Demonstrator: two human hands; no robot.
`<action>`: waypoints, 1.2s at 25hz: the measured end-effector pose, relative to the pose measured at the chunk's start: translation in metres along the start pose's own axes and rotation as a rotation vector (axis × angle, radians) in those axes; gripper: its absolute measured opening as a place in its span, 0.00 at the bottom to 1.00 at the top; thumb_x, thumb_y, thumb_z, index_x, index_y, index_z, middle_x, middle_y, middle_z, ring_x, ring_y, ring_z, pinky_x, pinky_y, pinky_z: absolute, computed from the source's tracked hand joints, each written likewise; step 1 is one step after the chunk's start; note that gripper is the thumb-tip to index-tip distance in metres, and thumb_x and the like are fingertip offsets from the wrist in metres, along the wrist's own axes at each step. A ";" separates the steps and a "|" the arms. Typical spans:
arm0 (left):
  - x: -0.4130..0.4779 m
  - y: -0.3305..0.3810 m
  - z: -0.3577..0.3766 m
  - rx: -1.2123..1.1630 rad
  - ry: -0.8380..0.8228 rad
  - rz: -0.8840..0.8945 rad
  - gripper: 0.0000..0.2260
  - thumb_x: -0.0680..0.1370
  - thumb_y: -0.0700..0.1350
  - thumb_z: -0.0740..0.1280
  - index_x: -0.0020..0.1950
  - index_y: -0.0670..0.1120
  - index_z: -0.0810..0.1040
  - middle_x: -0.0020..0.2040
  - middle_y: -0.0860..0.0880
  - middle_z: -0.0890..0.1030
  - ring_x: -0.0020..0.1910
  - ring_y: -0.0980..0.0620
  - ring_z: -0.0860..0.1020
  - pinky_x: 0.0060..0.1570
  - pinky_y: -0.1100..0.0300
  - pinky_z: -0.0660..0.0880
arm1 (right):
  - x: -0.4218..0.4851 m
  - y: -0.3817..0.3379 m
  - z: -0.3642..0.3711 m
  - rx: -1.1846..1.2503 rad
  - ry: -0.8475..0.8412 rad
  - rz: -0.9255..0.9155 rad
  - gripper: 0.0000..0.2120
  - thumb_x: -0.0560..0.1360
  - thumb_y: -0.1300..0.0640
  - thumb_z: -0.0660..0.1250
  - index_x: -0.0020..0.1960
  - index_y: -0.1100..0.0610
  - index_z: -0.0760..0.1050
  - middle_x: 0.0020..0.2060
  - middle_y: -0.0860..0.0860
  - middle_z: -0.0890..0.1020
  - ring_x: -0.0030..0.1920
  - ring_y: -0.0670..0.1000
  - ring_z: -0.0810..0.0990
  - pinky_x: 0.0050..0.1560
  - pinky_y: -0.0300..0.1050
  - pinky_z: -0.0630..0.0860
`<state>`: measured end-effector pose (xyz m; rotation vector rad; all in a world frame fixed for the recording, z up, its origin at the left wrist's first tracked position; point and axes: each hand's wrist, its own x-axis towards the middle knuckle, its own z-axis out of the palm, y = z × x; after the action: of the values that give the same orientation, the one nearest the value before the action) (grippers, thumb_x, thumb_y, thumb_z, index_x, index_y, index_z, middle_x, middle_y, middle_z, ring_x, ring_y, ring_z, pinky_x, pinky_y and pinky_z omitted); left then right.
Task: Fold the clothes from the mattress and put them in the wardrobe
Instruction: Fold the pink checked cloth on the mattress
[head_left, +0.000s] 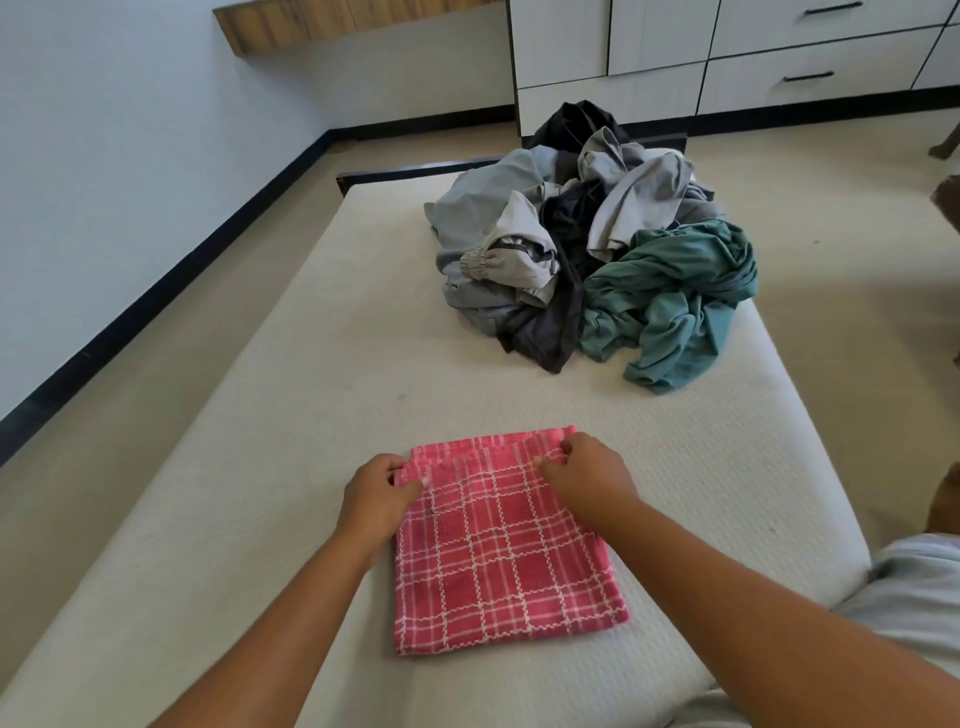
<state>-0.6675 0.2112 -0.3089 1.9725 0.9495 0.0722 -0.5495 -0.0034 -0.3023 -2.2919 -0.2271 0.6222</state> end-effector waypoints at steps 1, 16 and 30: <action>0.000 -0.002 0.002 -0.017 0.050 0.025 0.09 0.78 0.45 0.74 0.56 0.49 0.79 0.51 0.51 0.84 0.49 0.50 0.84 0.51 0.50 0.83 | 0.002 0.002 0.000 0.022 0.021 0.000 0.13 0.82 0.51 0.64 0.63 0.55 0.77 0.41 0.47 0.80 0.39 0.47 0.82 0.39 0.43 0.80; -0.007 -0.037 0.010 0.849 -0.205 0.462 0.32 0.78 0.71 0.38 0.82 0.64 0.42 0.82 0.60 0.37 0.81 0.57 0.34 0.81 0.45 0.40 | -0.002 0.050 -0.001 -0.754 -0.118 -0.464 0.35 0.81 0.31 0.40 0.83 0.43 0.39 0.82 0.47 0.38 0.81 0.50 0.34 0.80 0.59 0.38; -0.065 -0.051 -0.025 0.027 -0.114 0.405 0.05 0.81 0.43 0.69 0.47 0.51 0.82 0.44 0.61 0.84 0.46 0.63 0.82 0.44 0.68 0.78 | -0.047 0.063 -0.036 -0.314 -0.058 -0.779 0.09 0.78 0.45 0.63 0.43 0.48 0.75 0.37 0.42 0.80 0.38 0.43 0.79 0.40 0.44 0.79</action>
<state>-0.7530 0.2015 -0.3126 2.1441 0.4704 0.1737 -0.5740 -0.0861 -0.3071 -2.2169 -1.2427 0.2486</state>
